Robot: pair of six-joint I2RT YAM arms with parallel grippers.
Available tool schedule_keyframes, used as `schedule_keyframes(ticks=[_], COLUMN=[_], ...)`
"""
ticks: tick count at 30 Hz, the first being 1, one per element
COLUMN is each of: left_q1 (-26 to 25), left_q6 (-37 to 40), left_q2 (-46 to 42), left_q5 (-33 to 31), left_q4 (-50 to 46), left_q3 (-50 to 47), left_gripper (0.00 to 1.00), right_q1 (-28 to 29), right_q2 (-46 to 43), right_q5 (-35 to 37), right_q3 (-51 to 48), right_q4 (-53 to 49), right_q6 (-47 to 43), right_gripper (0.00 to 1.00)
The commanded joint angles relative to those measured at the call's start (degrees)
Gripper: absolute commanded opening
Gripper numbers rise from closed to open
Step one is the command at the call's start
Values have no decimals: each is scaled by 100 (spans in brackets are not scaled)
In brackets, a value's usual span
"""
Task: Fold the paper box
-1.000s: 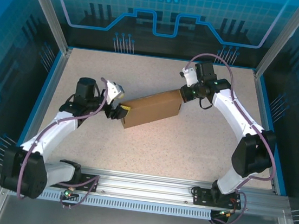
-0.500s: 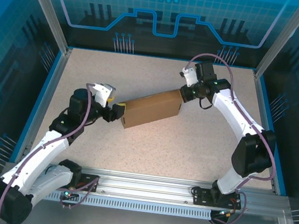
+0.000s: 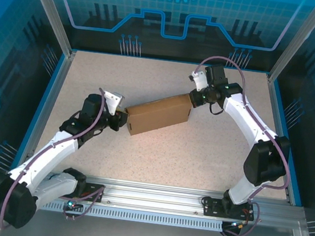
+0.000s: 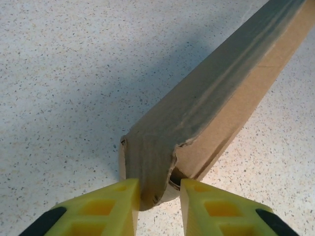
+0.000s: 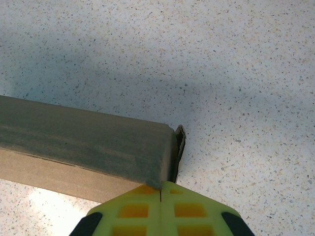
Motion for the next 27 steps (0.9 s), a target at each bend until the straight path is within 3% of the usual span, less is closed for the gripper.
schedule_keyframes(ticks=[1,13,20,27], left_q1=[-34,-34,-34,-34], left_q6=[-32,-377,-1184,-1840], left_q2=[62,137,152,16], left_q5=[-197,-264,-94,149], left_q4=[15,179,144,-68], left_q3=[196,253,355,440], left_gripper=[24,10,1,0], right_q1=[-3,14,51,84], right_q2=[-3,27,1,-85], right_q5=[-86,-92,-61,48], right_q3=[81,71,46,-210], right_q4=[-52,-83,-101,1], right_q6=[62,41,40,69], right_gripper=[2,2,2,2])
